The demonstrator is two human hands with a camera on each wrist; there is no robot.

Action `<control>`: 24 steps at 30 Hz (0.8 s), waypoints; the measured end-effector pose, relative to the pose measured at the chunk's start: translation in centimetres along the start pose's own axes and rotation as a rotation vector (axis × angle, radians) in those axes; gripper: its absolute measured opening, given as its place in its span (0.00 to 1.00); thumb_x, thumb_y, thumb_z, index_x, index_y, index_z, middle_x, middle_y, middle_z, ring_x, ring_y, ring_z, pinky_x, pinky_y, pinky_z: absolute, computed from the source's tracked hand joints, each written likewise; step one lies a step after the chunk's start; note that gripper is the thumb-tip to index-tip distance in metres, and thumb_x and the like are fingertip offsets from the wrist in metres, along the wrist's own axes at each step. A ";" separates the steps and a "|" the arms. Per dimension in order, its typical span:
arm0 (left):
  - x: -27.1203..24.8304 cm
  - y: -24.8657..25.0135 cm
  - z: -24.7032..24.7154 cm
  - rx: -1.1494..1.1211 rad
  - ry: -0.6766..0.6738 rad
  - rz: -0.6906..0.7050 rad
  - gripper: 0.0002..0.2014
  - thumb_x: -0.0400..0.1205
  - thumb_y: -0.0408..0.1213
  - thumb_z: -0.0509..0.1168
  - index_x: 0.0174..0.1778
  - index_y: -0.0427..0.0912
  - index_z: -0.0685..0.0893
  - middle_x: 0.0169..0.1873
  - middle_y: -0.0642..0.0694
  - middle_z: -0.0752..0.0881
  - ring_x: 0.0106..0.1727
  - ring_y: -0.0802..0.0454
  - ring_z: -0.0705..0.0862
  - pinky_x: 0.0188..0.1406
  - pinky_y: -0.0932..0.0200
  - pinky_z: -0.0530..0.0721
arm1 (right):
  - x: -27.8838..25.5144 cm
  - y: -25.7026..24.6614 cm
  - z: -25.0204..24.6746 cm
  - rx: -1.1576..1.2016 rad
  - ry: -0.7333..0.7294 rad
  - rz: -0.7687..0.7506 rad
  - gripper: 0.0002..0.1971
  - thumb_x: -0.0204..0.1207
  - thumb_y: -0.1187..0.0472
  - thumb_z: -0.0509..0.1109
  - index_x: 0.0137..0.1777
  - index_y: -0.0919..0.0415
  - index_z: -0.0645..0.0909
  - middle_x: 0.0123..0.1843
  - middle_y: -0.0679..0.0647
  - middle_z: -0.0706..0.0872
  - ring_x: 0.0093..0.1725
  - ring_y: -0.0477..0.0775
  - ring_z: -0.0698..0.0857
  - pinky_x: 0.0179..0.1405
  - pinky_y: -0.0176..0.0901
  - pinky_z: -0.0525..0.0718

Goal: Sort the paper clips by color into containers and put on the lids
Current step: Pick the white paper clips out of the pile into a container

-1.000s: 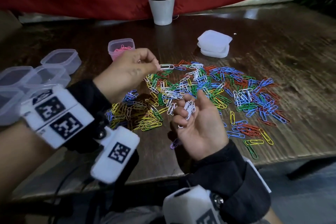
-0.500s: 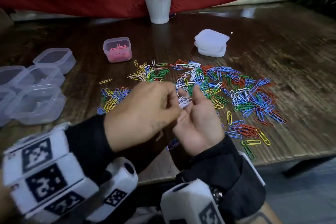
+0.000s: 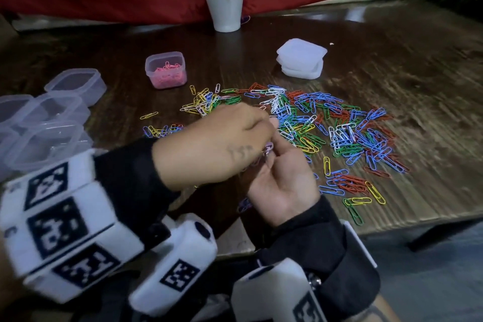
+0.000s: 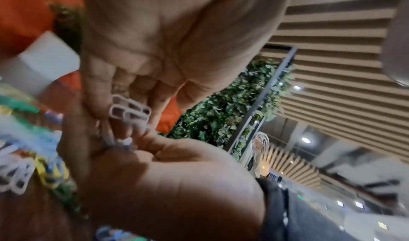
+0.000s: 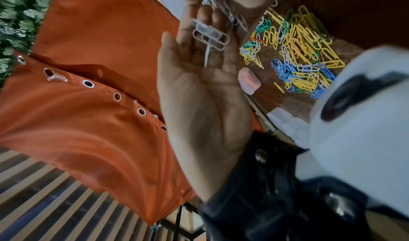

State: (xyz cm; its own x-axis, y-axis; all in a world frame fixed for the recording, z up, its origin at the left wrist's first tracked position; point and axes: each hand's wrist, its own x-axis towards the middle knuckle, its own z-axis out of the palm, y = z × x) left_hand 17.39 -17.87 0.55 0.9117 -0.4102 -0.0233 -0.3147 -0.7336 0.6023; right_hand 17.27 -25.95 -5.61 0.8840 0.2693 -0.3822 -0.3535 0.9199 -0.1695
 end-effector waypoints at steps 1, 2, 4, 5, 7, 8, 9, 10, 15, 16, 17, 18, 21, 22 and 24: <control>-0.1 -0.2 -0.2 0.001 0.001 -0.007 0.28 0.75 0.53 0.49 0.48 0.33 0.84 0.43 0.37 0.88 0.48 0.43 0.86 0.50 0.50 0.80 | -0.1 0.0 0.0 0.015 0.003 0.003 0.12 0.83 0.54 0.54 0.56 0.59 0.75 0.46 0.59 0.78 0.47 0.55 0.78 0.61 0.44 0.75; -0.4 -0.2 -0.4 -0.094 -0.003 -0.043 0.27 0.78 0.53 0.51 0.48 0.32 0.85 0.43 0.36 0.89 0.49 0.42 0.87 0.51 0.48 0.82 | 0.0 -0.1 -0.3 0.026 0.009 0.000 0.15 0.85 0.54 0.51 0.50 0.61 0.76 0.42 0.58 0.78 0.42 0.53 0.78 0.54 0.42 0.76; -0.5 0.2 -1.0 -0.346 0.008 -0.159 0.19 0.84 0.46 0.57 0.45 0.33 0.83 0.40 0.40 0.90 0.45 0.44 0.89 0.44 0.51 0.87 | 0.0 -0.1 -0.5 -0.001 0.018 -0.008 0.18 0.85 0.55 0.49 0.42 0.63 0.75 0.36 0.57 0.81 0.37 0.52 0.80 0.45 0.42 0.80; -0.3 0.1 -1.6 -0.435 0.019 -0.208 0.16 0.84 0.42 0.56 0.42 0.34 0.83 0.36 0.43 0.91 0.41 0.47 0.90 0.37 0.59 0.87 | -0.1 -0.1 -0.4 -0.010 0.017 -0.006 0.18 0.85 0.56 0.50 0.40 0.64 0.75 0.34 0.57 0.82 0.34 0.52 0.82 0.41 0.42 0.83; 0.7 -0.6 -3.0 -0.537 0.071 -0.249 0.16 0.85 0.39 0.53 0.41 0.36 0.83 0.33 0.43 0.91 0.35 0.51 0.90 0.30 0.67 0.84 | -0.3 -0.4 -0.6 -0.026 0.037 -0.010 0.17 0.84 0.60 0.53 0.37 0.65 0.75 0.30 0.57 0.83 0.27 0.50 0.85 0.30 0.39 0.86; 1.2 -1.0 -3.8 -0.571 0.099 -0.256 0.17 0.86 0.38 0.52 0.40 0.36 0.82 0.30 0.44 0.90 0.32 0.52 0.89 0.28 0.68 0.84 | -0.4 -0.7 -0.7 -0.035 0.047 -0.012 0.16 0.83 0.61 0.54 0.36 0.65 0.75 0.28 0.57 0.83 0.23 0.49 0.84 0.25 0.37 0.85; 1.8 -1.4 -4.3 -0.588 0.121 -0.280 0.16 0.86 0.37 0.52 0.39 0.37 0.81 0.27 0.45 0.89 0.28 0.53 0.88 0.26 0.68 0.82 | -0.6 -1.1 -0.8 -0.036 0.052 -0.011 0.15 0.82 0.62 0.54 0.35 0.65 0.75 0.25 0.55 0.81 0.19 0.47 0.82 0.20 0.34 0.82; 2.4 -2.1 -4.5 -0.567 0.126 -0.303 0.14 0.86 0.35 0.53 0.38 0.37 0.80 0.25 0.45 0.86 0.25 0.55 0.86 0.24 0.69 0.80 | -0.8 -1.5 -1.0 -0.040 0.056 -0.005 0.14 0.81 0.62 0.55 0.35 0.64 0.74 0.22 0.53 0.78 0.16 0.45 0.78 0.15 0.30 0.77; 5.6 -6.3 -2.3 0.196 -0.106 -0.190 0.04 0.76 0.36 0.72 0.37 0.44 0.83 0.22 0.57 0.79 0.24 0.65 0.74 0.22 0.75 0.67 | -1.8 -4.2 -1.6 -0.115 0.030 -0.043 0.15 0.82 0.59 0.53 0.32 0.57 0.68 0.18 0.46 0.66 0.10 0.39 0.61 0.06 0.26 0.52; 5.9 -6.5 -1.9 0.307 -0.122 -0.154 0.05 0.74 0.39 0.74 0.40 0.44 0.84 0.25 0.58 0.78 0.27 0.65 0.73 0.25 0.73 0.67 | -2.0 -4.7 -1.7 -0.139 0.028 -0.073 0.15 0.83 0.58 0.53 0.32 0.56 0.67 0.18 0.46 0.65 0.10 0.38 0.60 0.06 0.26 0.51; 6.1 -6.6 -1.6 0.336 -0.137 -0.125 0.08 0.73 0.41 0.75 0.42 0.44 0.86 0.28 0.57 0.78 0.29 0.65 0.72 0.29 0.70 0.69 | -2.3 -5.1 -1.7 -0.158 0.026 -0.095 0.16 0.83 0.57 0.53 0.32 0.56 0.67 0.18 0.46 0.65 0.10 0.39 0.60 0.06 0.26 0.51; 6.3 -6.6 -1.4 0.321 -0.144 -0.091 0.10 0.72 0.42 0.75 0.45 0.43 0.86 0.30 0.56 0.78 0.30 0.65 0.73 0.31 0.68 0.69 | -2.5 -5.4 -1.8 -0.171 0.026 -0.110 0.16 0.83 0.56 0.53 0.32 0.56 0.67 0.18 0.46 0.64 0.10 0.39 0.59 0.06 0.26 0.51; 6.5 -6.3 -1.2 0.284 -0.187 0.048 0.12 0.71 0.39 0.75 0.49 0.41 0.87 0.37 0.52 0.81 0.31 0.72 0.76 0.31 0.79 0.66 | -2.8 -5.8 -1.8 -0.177 0.017 -0.131 0.14 0.79 0.54 0.55 0.32 0.55 0.67 0.17 0.46 0.65 0.10 0.40 0.59 0.06 0.26 0.51; 6.5 -6.2 -1.2 0.315 -0.217 0.080 0.13 0.71 0.40 0.76 0.50 0.42 0.87 0.40 0.51 0.82 0.33 0.73 0.75 0.31 0.81 0.65 | -2.9 -5.8 -1.7 -0.179 0.014 -0.138 0.12 0.76 0.54 0.56 0.32 0.55 0.66 0.17 0.46 0.65 0.10 0.40 0.60 0.07 0.26 0.51; 6.4 -6.0 -1.3 0.414 -0.241 0.121 0.16 0.69 0.43 0.77 0.51 0.44 0.87 0.40 0.53 0.79 0.34 0.70 0.73 0.34 0.83 0.64 | -2.8 -5.8 -1.6 -0.188 0.006 -0.149 0.11 0.75 0.54 0.56 0.32 0.55 0.66 0.17 0.46 0.65 0.10 0.39 0.60 0.07 0.26 0.51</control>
State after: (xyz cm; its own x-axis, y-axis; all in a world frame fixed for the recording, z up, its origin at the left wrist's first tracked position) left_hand 25.50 -15.41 -2.19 0.7904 -0.5835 -0.1867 -0.5375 -0.8067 0.2458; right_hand 16.30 -32.49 -5.05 0.9291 0.1326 -0.3453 -0.2706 0.8801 -0.3902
